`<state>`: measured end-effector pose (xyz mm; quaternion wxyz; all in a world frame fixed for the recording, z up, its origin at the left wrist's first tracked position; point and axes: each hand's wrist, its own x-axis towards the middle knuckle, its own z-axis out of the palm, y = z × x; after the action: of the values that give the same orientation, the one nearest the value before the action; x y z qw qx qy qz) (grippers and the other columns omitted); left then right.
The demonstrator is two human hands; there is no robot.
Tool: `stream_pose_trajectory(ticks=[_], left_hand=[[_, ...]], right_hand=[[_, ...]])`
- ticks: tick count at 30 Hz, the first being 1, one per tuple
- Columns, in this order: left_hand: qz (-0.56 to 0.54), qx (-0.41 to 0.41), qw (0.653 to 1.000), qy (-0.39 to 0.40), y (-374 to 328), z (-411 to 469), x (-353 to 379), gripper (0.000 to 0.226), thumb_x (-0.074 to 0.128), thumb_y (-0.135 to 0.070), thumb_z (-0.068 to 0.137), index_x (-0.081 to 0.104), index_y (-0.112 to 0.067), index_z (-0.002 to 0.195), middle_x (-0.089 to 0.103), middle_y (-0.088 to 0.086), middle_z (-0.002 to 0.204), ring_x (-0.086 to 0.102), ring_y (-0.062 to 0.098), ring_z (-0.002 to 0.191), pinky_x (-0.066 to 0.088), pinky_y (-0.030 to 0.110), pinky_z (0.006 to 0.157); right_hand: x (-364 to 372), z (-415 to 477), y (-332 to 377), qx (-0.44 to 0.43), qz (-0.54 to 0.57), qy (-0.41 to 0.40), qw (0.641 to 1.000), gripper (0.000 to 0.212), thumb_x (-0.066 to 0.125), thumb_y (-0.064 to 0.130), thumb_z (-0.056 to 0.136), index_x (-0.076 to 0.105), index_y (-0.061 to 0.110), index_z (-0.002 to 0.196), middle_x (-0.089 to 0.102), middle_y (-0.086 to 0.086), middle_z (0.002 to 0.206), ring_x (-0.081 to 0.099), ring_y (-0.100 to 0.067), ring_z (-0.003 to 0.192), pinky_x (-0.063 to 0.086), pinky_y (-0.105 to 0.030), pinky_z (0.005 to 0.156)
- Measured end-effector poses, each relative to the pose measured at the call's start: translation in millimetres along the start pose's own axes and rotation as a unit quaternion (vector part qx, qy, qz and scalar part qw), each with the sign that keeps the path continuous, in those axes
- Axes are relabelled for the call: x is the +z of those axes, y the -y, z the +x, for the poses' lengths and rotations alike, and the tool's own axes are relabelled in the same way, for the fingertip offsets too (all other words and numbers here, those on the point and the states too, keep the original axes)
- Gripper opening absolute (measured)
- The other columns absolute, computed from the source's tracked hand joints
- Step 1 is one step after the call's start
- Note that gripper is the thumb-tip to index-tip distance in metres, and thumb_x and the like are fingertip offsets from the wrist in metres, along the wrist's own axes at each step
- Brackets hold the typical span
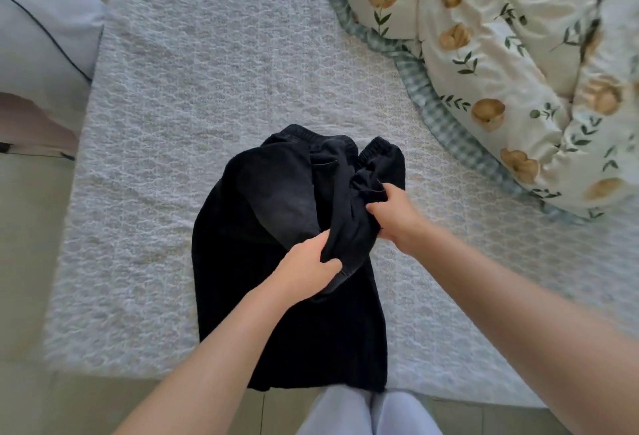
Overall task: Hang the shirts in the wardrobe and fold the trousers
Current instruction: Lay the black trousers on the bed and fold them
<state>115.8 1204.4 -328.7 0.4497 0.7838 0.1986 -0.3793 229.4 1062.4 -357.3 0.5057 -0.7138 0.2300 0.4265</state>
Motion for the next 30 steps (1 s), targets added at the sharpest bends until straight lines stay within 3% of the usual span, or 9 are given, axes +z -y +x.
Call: stream_pose_trajectory(ticks=[4, 7, 12, 14, 15, 17, 19, 24, 30], left_hand=[[-0.119, -0.023, 0.992, 0.035, -13, -19, 2, 0.04, 0.055, -0.042, 0.097, 0.053, -0.032, 0.135, 0.06, -0.017, 0.13, 0.058, 0.007, 0.118, 0.046, 0.021, 0.093], [-0.199, -0.122, 0.972, 0.006, -32, -26, 5, 0.088, 0.055, -0.086, 0.068, 0.05, -0.034, 0.14, 0.048, -0.013, 0.145, 0.049, 0.016, 0.131, 0.037, 0.039, 0.11], [-0.256, -0.143, 0.956, -0.014, -70, -37, 34, 0.129, 0.058, -0.099, 0.036, 0.038, -0.036, 0.147, 0.047, -0.01, 0.147, 0.048, 0.024, 0.132, 0.041, 0.052, 0.106], [-0.256, -0.135, 0.957, 0.006, -89, -48, 50, 0.121, 0.068, -0.092, 0.039, 0.042, -0.035, 0.143, 0.054, -0.009, 0.14, 0.053, 0.025, 0.126, 0.044, 0.052, 0.104], [-0.259, -0.124, 0.958, 0.012, -98, -54, 58, 0.102, 0.075, -0.081, 0.048, 0.049, -0.035, 0.136, 0.061, -0.008, 0.132, 0.058, 0.025, 0.12, 0.047, 0.051, 0.101], [-0.243, -0.108, 0.964, -0.003, -110, -62, 77, 0.062, 0.082, -0.047, 0.065, 0.058, -0.032, 0.12, 0.07, -0.003, 0.115, 0.066, 0.024, 0.105, 0.054, 0.049, 0.092], [-0.214, -0.091, 0.971, -0.049, -121, -71, 100, 0.043, 0.074, -0.019, 0.073, 0.059, -0.027, 0.112, 0.07, 0.001, 0.105, 0.068, 0.023, 0.096, 0.057, 0.047, 0.089], [-0.163, -0.024, 0.984, -0.069, -158, -95, 161, 0.039, 0.057, 0.002, 0.079, 0.061, -0.025, 0.106, 0.067, 0.001, 0.096, 0.065, 0.023, 0.093, 0.055, 0.04, 0.083], [-0.14, 0.001, 0.99, -0.002, -222, -120, 240, 0.034, 0.056, 0.004, 0.082, 0.063, -0.025, 0.098, 0.069, 0.009, 0.097, 0.068, 0.026, 0.089, 0.056, 0.039, 0.076]], right_hand=[[-21, -54, -22, 0.018, 0.124, 0.003, 0.992, 0.04, 0.042, -0.003, 0.096, 0.057, 0.023, 0.123, 0.067, -0.006, 0.112, 0.067, -0.025, 0.098, 0.06, -0.041, 0.071], [-36, -93, -35, 0.028, 0.208, 0.009, 0.978, 0.041, 0.039, -0.005, 0.095, 0.059, 0.019, 0.121, 0.068, -0.009, 0.113, 0.066, -0.027, 0.101, 0.059, -0.044, 0.076], [-56, -151, -60, -0.004, 0.217, 0.009, 0.976, 0.036, 0.042, 0.0, 0.097, 0.062, 0.022, 0.118, 0.07, -0.005, 0.112, 0.067, -0.024, 0.104, 0.057, -0.048, 0.086], [-64, -173, -72, -0.017, 0.224, 0.003, 0.974, 0.034, 0.044, 0.002, 0.097, 0.063, 0.022, 0.117, 0.071, -0.004, 0.11, 0.067, -0.022, 0.103, 0.058, -0.047, 0.085], [-68, -183, -78, -0.024, 0.233, -0.003, 0.972, 0.033, 0.044, 0.003, 0.097, 0.063, 0.022, 0.116, 0.071, -0.004, 0.109, 0.067, -0.022, 0.103, 0.058, -0.047, 0.085], [-79, -204, -89, -0.036, 0.245, -0.017, 0.969, 0.031, 0.046, 0.004, 0.096, 0.063, 0.021, 0.115, 0.07, -0.005, 0.108, 0.067, -0.024, 0.103, 0.058, -0.046, 0.086], [-92, -224, -102, -0.038, 0.253, -0.024, 0.966, 0.03, 0.048, 0.002, 0.094, 0.062, 0.019, 0.115, 0.068, -0.009, 0.11, 0.066, -0.027, 0.104, 0.059, -0.041, 0.083], [-147, -277, -143, -0.047, 0.306, -0.015, 0.951, 0.033, 0.047, -0.003, 0.092, 0.059, 0.012, 0.119, 0.068, -0.011, 0.102, 0.068, -0.025, 0.092, 0.059, -0.04, 0.08], [-254, -333, -222, -0.016, 0.293, -0.136, 0.946, 0.032, 0.042, -0.005, 0.091, 0.064, 0.004, 0.113, 0.071, -0.011, 0.084, 0.07, -0.023, 0.077, 0.058, -0.042, 0.086]])
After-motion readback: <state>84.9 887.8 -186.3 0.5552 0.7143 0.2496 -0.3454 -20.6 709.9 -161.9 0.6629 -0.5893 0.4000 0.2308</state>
